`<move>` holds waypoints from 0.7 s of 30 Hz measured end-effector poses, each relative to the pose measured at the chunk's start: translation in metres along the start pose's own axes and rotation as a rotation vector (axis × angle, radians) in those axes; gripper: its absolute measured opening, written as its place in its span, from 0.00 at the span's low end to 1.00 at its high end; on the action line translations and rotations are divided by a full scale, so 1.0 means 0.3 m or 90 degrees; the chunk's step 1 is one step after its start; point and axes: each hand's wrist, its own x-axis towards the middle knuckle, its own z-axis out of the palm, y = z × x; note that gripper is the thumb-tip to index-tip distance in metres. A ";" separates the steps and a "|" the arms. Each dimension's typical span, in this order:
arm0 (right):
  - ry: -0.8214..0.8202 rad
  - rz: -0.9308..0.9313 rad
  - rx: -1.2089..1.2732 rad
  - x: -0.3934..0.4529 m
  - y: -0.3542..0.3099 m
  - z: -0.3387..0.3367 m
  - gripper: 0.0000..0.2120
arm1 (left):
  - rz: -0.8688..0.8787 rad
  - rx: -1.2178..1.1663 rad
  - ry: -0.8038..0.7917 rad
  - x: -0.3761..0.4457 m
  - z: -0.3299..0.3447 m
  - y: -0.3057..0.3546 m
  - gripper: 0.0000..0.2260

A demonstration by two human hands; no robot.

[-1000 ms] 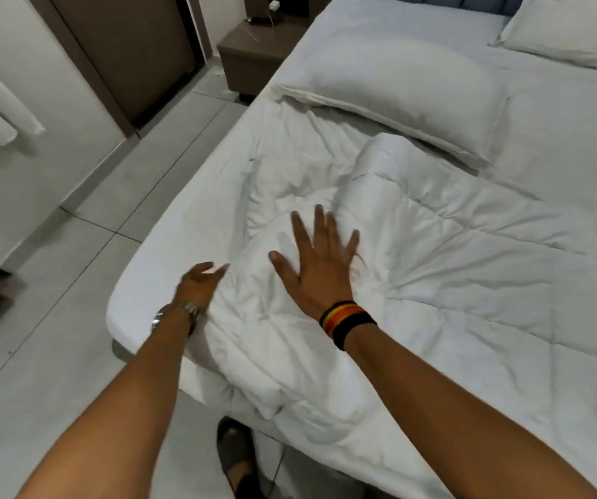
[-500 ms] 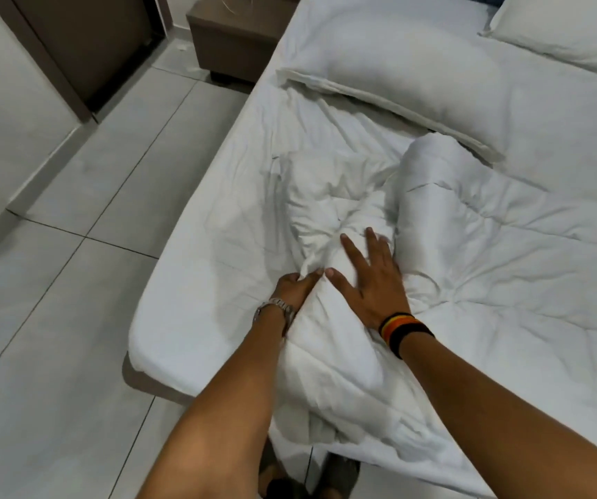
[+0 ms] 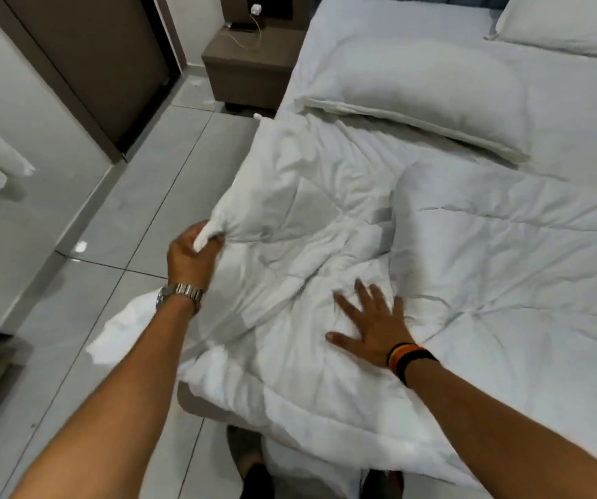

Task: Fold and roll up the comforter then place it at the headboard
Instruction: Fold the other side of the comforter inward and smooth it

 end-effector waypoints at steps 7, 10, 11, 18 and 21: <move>0.244 0.123 0.063 0.242 -0.335 0.175 0.48 | -0.161 0.155 -0.189 0.123 0.097 -0.225 0.56; 0.157 0.200 0.117 0.383 -0.455 0.161 0.44 | -0.120 0.221 -0.271 0.161 0.124 -0.267 0.48; 0.133 0.220 0.144 0.413 -0.484 0.157 0.42 | -0.097 0.218 -0.261 0.172 0.113 -0.276 0.39; 0.031 0.164 0.196 0.473 -0.556 0.105 0.32 | -0.028 0.097 -0.041 0.362 -0.254 -0.384 0.20; -0.044 0.174 0.151 0.478 -0.587 0.135 0.33 | -0.101 0.139 -0.137 0.338 -0.287 -0.457 0.25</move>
